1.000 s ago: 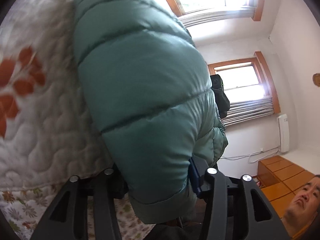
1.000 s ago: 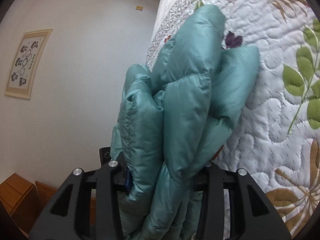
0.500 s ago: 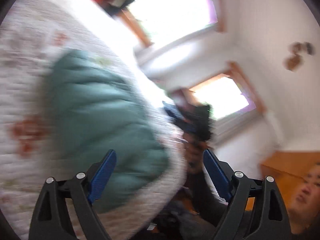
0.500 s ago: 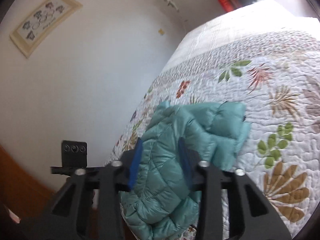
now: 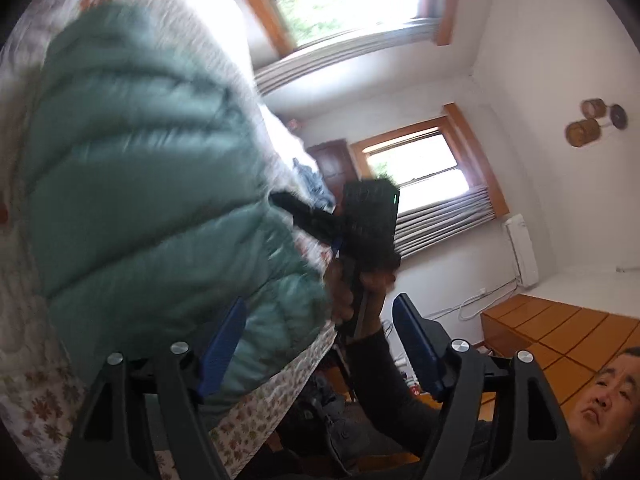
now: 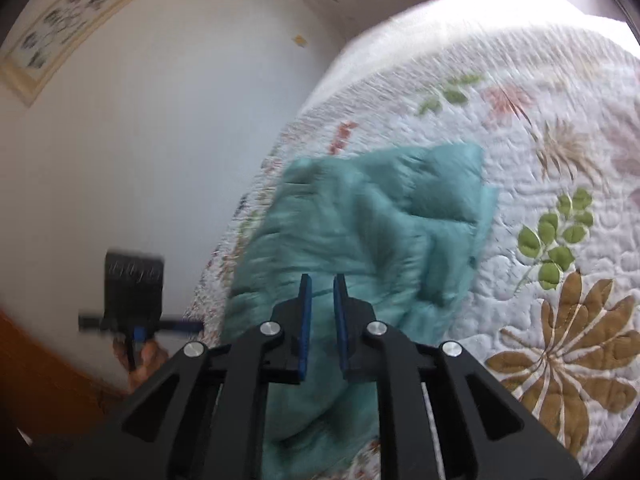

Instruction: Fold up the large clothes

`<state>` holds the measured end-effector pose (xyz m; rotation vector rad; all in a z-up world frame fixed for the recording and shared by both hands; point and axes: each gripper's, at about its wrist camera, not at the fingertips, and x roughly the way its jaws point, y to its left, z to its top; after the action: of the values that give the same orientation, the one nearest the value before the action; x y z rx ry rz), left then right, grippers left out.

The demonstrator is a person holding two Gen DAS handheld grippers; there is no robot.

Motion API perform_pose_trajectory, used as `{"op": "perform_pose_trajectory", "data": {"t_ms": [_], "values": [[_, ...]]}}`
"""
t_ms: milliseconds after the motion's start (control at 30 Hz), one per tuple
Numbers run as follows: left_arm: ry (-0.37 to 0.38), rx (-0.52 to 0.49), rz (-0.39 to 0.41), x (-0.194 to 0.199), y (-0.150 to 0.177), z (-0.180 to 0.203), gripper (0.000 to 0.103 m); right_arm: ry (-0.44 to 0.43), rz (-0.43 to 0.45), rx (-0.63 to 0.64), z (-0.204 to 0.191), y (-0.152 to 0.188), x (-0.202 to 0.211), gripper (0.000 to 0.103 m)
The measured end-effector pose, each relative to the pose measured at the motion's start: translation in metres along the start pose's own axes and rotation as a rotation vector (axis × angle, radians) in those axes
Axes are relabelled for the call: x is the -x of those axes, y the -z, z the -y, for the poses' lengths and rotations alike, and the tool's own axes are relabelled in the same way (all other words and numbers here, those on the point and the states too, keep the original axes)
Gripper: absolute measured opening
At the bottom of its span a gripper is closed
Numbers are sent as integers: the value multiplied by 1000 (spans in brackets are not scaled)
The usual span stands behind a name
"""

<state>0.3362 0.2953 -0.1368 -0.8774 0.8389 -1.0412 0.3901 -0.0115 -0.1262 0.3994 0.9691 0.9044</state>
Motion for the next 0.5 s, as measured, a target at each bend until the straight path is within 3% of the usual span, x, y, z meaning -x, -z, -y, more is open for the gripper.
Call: {"op": "perform_pose_trajectory", "data": {"t_ms": [133, 267, 333, 500], "values": [[-72, -53, 64, 0, -38, 5, 82, -30, -28, 84, -40, 32, 12, 11], [-164, 54, 17, -17, -59, -42, 82, 30, -93, 56, -28, 57, -7, 9], [-155, 98, -2, -26, -59, -57, 77, 47, -104, 36, -22, 61, -13, 9], [-131, 113, 38, -15, -53, -53, 80, 58, -93, 34, -31, 71, -2, 10]]}}
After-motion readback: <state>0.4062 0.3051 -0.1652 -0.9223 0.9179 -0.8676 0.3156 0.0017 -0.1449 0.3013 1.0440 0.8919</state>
